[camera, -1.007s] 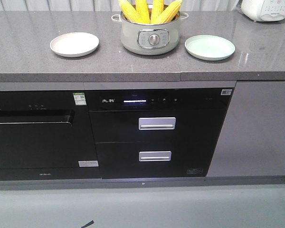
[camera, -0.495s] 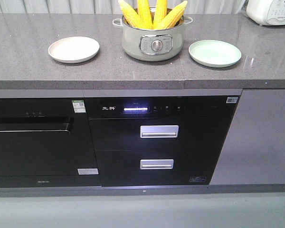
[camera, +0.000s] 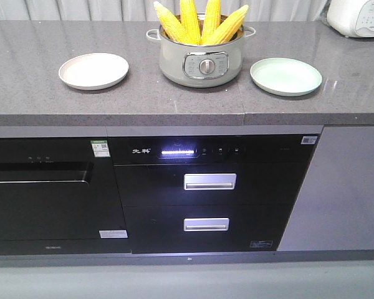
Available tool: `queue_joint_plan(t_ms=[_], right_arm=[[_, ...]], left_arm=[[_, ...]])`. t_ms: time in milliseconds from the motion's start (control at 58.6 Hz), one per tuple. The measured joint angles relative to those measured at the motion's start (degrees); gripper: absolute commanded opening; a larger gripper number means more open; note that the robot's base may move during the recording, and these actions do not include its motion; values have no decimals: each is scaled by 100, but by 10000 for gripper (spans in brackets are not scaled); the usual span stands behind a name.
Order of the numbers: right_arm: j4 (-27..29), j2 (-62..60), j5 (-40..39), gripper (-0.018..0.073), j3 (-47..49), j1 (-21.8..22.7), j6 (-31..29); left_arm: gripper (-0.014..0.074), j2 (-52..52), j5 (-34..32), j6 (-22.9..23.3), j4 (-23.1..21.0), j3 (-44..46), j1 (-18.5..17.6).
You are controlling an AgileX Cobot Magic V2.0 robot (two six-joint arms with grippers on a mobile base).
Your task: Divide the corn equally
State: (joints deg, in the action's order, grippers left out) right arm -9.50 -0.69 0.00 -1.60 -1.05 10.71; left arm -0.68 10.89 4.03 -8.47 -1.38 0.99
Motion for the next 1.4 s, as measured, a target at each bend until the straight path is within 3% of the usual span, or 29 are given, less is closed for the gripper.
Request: queue_joint_plan(t_ms=[1399], right_arm=[[0,0,0,-5,0,0,0]], left_arm=[[-6,0,0,0,0,0,0]])
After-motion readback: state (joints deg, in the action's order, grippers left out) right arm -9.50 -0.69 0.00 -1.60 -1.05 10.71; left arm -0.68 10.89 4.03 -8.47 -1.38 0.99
